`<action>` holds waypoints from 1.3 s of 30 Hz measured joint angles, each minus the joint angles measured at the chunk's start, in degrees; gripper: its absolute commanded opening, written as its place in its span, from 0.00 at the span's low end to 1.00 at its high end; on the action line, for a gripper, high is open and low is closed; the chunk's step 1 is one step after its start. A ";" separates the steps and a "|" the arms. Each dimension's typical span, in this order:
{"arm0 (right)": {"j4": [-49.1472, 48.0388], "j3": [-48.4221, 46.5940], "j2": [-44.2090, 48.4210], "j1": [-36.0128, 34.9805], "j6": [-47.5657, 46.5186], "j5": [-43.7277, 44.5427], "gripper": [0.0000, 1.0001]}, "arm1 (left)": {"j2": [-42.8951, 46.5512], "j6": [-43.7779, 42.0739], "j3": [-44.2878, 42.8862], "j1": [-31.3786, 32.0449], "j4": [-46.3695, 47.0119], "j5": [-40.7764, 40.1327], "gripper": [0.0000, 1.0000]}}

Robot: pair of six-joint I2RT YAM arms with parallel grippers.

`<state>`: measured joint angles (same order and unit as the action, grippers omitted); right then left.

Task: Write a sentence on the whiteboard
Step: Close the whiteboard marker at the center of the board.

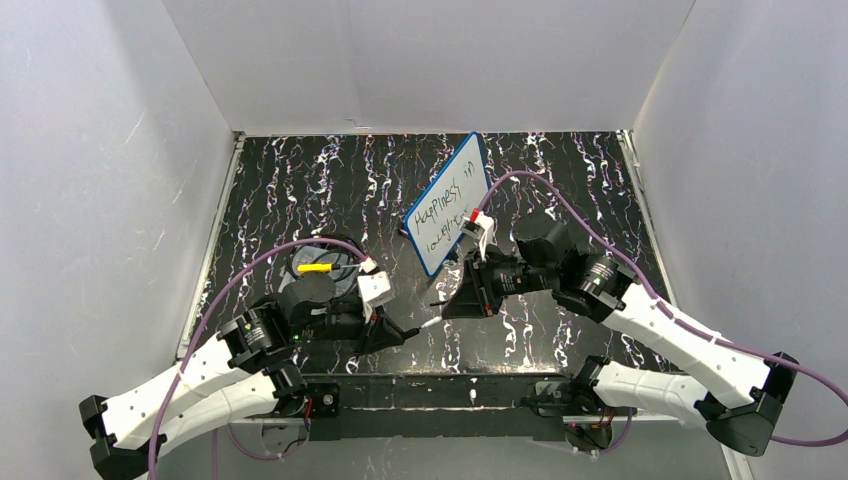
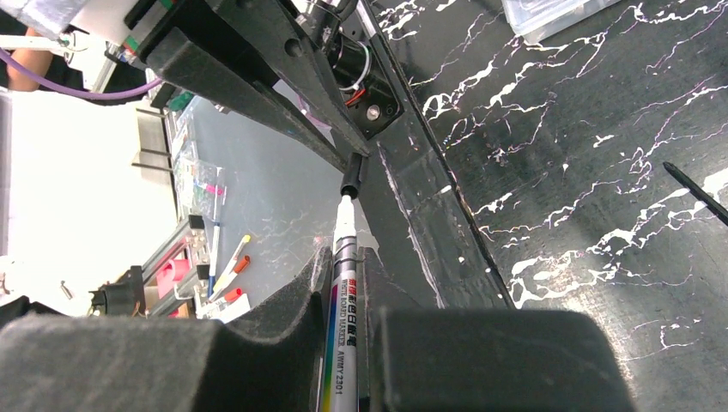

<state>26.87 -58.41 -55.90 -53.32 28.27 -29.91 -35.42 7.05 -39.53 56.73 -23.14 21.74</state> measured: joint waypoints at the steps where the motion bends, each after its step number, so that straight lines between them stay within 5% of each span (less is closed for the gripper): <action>1: 0.00 0.00 -0.26 0.00 -0.02 -0.09 0.01 | 0.00 0.07 0.00 0.00 0.24 0.13 0.00; 39: -1.42 0.13 -2.25 0.11 0.00 -1.36 0.01 | -1.68 2.97 0.00 0.00 3.04 0.39 0.00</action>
<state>25.45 -58.28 -58.15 -53.21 28.27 -31.27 -37.10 10.02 -39.53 56.73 -20.10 22.13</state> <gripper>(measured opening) 0.195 0.099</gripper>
